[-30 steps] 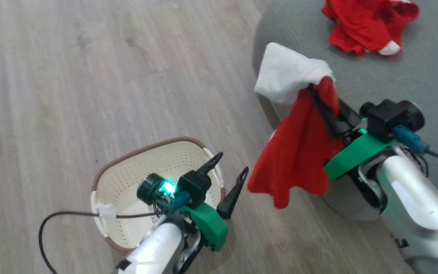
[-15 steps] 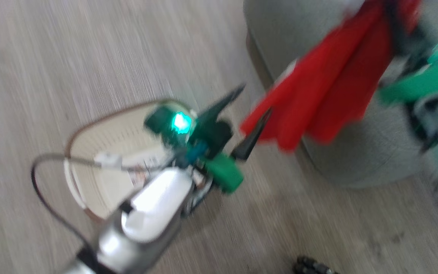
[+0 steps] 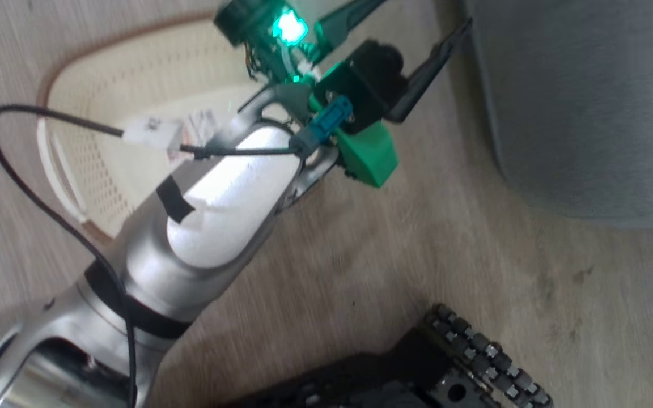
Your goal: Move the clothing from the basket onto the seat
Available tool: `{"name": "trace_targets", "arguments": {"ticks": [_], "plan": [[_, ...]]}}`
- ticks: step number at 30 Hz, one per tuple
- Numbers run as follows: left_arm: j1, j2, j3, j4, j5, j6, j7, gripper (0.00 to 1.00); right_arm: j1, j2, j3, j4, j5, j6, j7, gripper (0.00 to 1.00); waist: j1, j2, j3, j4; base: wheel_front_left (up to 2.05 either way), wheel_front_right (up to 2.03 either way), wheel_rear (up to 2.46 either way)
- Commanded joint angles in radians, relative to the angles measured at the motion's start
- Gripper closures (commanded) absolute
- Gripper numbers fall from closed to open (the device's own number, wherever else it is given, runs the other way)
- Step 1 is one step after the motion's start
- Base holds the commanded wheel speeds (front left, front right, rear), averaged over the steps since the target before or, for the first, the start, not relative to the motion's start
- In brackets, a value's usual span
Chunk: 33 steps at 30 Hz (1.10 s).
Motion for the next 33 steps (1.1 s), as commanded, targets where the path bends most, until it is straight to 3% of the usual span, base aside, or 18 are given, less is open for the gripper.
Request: {"name": "trace_targets", "arguments": {"ticks": [1,5,8,15,16,17,19,20,26,33], "plan": [[-0.028,0.002,0.023,-0.040,0.007,-0.001,-0.001,0.00,-0.073,-0.094,-0.043,-0.005,-0.043,0.000,0.011,1.00,-0.0005,0.0001,0.105,0.065,0.00,0.00,0.00],[-0.062,0.002,0.032,-0.047,0.008,0.008,-0.008,0.00,-0.218,-0.210,-0.139,0.069,-0.144,0.000,0.041,1.00,-0.0005,0.0001,0.167,0.106,0.00,0.00,0.00],[-0.048,0.008,0.039,-0.055,0.000,0.019,-0.019,0.00,-0.226,-0.236,-0.189,0.138,-0.204,0.000,0.039,1.00,-0.0005,0.0001,0.196,0.122,0.00,0.00,0.00],[0.029,0.061,0.030,-0.092,-0.010,0.032,0.004,0.00,-0.084,-0.157,-0.405,0.347,-0.312,0.000,-0.010,1.00,-0.0005,0.0001,0.260,0.130,0.00,0.00,0.00],[0.036,0.070,0.029,-0.099,-0.010,0.034,0.011,0.00,-0.074,-0.140,-0.441,0.364,-0.329,0.000,-0.013,0.95,-0.0005,0.0001,0.267,0.126,0.00,0.00,0.00],[0.043,0.079,0.031,-0.107,-0.010,0.037,0.016,0.00,-0.071,-0.120,-0.470,0.371,-0.342,0.000,-0.016,0.82,-0.0005,0.0001,0.271,0.121,0.00,0.00,0.00],[0.053,0.101,0.037,-0.123,-0.008,0.045,0.024,0.00,-0.071,-0.083,-0.518,0.373,-0.373,0.000,-0.018,0.51,-0.0005,0.0001,0.273,0.104,0.00,0.00,0.00],[0.058,0.112,0.041,-0.130,-0.009,0.049,0.028,0.00,-0.073,-0.068,-0.536,0.359,-0.386,0.000,-0.019,0.00,-0.0005,0.0001,0.271,0.095,0.00,0.00,0.00],[0.095,0.150,0.065,-0.153,-0.027,0.070,0.031,0.00,-0.055,-0.005,-0.587,0.373,-0.452,0.000,-0.019,0.00,-0.0005,0.0001,0.197,0.039,0.00,0.00,0.00],[0.205,0.136,0.098,-0.095,-0.108,0.104,-0.017,0.00,0.091,0.064,-0.410,0.345,-0.416,0.000,-0.019,0.00,-0.0005,0.0001,-0.012,0.020,0.00,0.00,0.00]]}}
